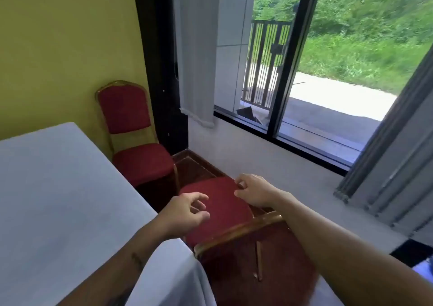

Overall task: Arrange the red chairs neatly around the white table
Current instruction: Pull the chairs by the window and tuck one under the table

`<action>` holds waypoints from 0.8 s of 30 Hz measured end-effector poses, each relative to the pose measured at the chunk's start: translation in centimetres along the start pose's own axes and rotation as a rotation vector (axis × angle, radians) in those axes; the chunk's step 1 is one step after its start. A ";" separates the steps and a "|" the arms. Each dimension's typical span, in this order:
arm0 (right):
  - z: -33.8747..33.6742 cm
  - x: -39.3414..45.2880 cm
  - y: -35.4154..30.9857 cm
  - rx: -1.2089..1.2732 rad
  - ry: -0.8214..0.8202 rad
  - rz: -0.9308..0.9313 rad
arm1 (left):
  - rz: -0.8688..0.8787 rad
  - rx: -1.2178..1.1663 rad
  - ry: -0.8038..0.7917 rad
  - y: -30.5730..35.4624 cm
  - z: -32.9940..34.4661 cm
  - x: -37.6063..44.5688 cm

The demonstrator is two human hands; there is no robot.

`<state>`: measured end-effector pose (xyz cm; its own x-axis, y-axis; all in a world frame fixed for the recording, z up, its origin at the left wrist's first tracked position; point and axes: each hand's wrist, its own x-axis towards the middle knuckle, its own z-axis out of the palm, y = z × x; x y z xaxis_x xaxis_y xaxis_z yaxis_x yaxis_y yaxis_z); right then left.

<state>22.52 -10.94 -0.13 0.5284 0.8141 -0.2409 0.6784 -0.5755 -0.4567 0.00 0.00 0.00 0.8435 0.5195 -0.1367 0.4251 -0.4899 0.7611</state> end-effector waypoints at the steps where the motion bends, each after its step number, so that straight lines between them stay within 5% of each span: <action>1: 0.1 -1.0 1.0 -0.017 0.027 0.032 | -0.006 0.000 -0.066 0.1 1.1 0.5; 9: 1.7 -7.4 7.2 -0.001 0.132 0.287 | -0.111 0.325 -0.316 0.3 7.9 2.1; 14: 3.6 -8.1 9.2 0.503 0.305 0.437 | -0.131 0.479 -0.276 -0.6 9.6 3.5; 21: 4.7 -6.4 7.7 1.354 0.249 0.615 | -0.198 0.586 -0.309 -1.2 10.2 5.4; 24: 5.3 -4.7 6.2 1.508 0.283 0.680 | -0.224 0.546 -0.369 -1.3 10.2 5.8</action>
<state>21.54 -17.98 -6.37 0.6828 0.3304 -0.6517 -0.6701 -0.0721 -0.7387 7.66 -3.53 -8.27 0.7318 0.4244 -0.5333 0.6243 -0.7313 0.2747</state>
